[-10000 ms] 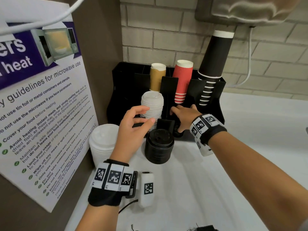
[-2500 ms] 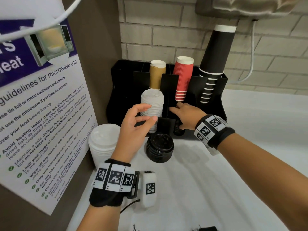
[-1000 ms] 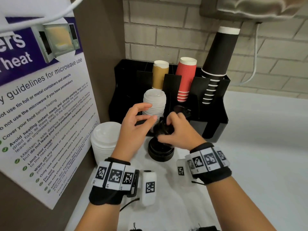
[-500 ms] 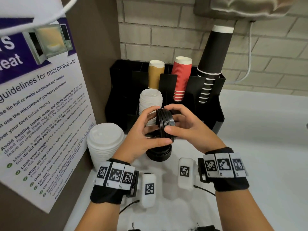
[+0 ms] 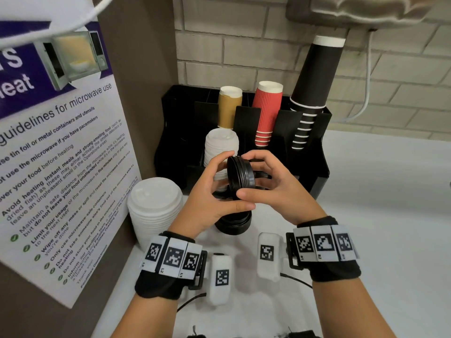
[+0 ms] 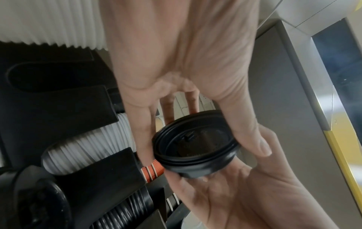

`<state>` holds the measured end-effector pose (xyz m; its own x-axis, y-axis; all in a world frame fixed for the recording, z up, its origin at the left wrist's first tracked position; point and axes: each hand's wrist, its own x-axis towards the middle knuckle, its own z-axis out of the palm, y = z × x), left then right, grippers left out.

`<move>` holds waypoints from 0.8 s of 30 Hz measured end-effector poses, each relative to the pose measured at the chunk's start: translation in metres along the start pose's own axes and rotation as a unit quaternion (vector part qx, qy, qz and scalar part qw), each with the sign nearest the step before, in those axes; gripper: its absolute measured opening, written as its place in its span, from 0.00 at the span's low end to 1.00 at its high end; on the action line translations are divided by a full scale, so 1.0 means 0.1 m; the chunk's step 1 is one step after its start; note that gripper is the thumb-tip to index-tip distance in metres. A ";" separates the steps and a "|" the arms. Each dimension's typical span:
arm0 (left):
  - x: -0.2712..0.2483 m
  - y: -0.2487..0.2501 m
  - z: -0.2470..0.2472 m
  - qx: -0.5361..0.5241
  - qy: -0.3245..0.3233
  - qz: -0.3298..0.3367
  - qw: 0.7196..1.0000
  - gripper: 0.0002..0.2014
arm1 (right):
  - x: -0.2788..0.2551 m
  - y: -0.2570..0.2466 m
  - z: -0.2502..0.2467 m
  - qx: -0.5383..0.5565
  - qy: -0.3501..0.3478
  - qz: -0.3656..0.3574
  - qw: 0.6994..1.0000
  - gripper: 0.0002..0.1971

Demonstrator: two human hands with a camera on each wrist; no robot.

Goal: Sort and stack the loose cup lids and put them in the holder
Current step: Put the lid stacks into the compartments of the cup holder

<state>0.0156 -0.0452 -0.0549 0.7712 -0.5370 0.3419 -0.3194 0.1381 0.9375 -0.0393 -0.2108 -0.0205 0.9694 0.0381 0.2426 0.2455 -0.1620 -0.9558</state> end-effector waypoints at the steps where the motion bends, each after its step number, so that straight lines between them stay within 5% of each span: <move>1: 0.00 -0.01 0.00 0.004 -0.004 -0.001 1.000 0.45 | 0.01 0.02 0.01 -0.001 0.000 -0.001 1.000 0.28; 5: 0.00 -0.01 -0.04 -0.009 0.035 -0.022 0.999 0.39 | 0.10 0.07 -0.02 0.024 0.017 -0.004 1.000 0.28; 12: 0.02 0.06 -0.20 -0.007 0.174 0.006 0.985 0.20 | 0.51 0.06 -0.64 -0.057 0.259 -0.045 0.963 0.19; 17: 0.05 0.08 -0.18 -0.001 0.187 0.013 0.982 0.19 | 0.78 0.23 -0.90 -0.266 0.167 0.014 0.949 0.19; 24: 0.06 0.09 -0.16 0.006 0.185 0.001 0.983 0.17 | 0.87 0.29 -0.75 -0.461 0.014 0.050 0.886 0.25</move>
<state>0.0262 -0.0338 -0.0439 0.9171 -0.1978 0.3462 -0.3260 0.1278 0.9367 0.0519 -0.2861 -0.0146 0.9825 -0.0443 0.1809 0.0392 -0.9002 -0.4336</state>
